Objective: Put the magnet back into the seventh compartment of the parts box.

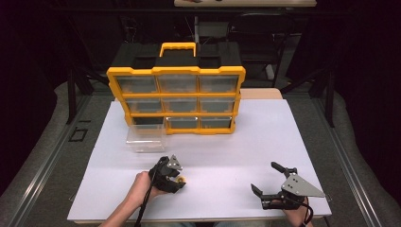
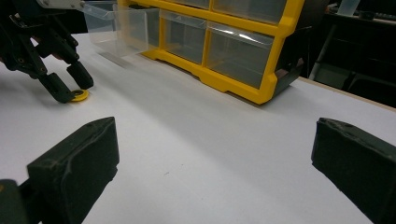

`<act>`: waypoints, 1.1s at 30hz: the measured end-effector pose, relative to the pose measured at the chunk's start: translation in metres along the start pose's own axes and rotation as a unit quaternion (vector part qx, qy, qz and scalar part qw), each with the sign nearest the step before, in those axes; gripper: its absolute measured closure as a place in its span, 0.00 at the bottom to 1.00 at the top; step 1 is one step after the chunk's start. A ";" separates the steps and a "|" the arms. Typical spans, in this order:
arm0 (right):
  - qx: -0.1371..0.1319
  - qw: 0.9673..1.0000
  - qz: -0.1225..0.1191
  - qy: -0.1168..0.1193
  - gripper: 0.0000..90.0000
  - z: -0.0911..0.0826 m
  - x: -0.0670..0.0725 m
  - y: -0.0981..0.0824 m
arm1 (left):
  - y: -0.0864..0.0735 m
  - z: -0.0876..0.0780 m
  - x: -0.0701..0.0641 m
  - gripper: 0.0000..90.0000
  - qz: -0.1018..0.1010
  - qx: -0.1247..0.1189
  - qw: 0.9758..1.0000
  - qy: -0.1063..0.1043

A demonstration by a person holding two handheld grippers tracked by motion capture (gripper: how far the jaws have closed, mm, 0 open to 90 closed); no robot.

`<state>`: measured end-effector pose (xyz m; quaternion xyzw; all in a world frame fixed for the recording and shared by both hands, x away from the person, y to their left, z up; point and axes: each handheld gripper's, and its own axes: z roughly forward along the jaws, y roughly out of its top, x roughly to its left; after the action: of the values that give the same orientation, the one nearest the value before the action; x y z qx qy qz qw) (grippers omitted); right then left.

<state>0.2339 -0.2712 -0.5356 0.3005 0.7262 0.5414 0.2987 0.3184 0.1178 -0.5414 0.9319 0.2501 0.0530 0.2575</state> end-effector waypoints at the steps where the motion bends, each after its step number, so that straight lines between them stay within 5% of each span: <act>1: 0.000 1.000 0.001 0.000 0.00 0.000 0.000 0.000 | 0.000 0.000 0.000 0.60 0.000 0.000 1.000 0.000; 33: 0.003 1.000 0.004 0.002 0.01 0.001 0.000 0.000 | 0.000 -0.004 -0.002 0.69 0.008 -0.005 1.000 0.004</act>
<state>0.2341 -0.2707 -0.5358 0.3029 0.7277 0.5406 0.2941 0.3158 0.1190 -0.5384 0.9322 0.2433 0.0606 0.2609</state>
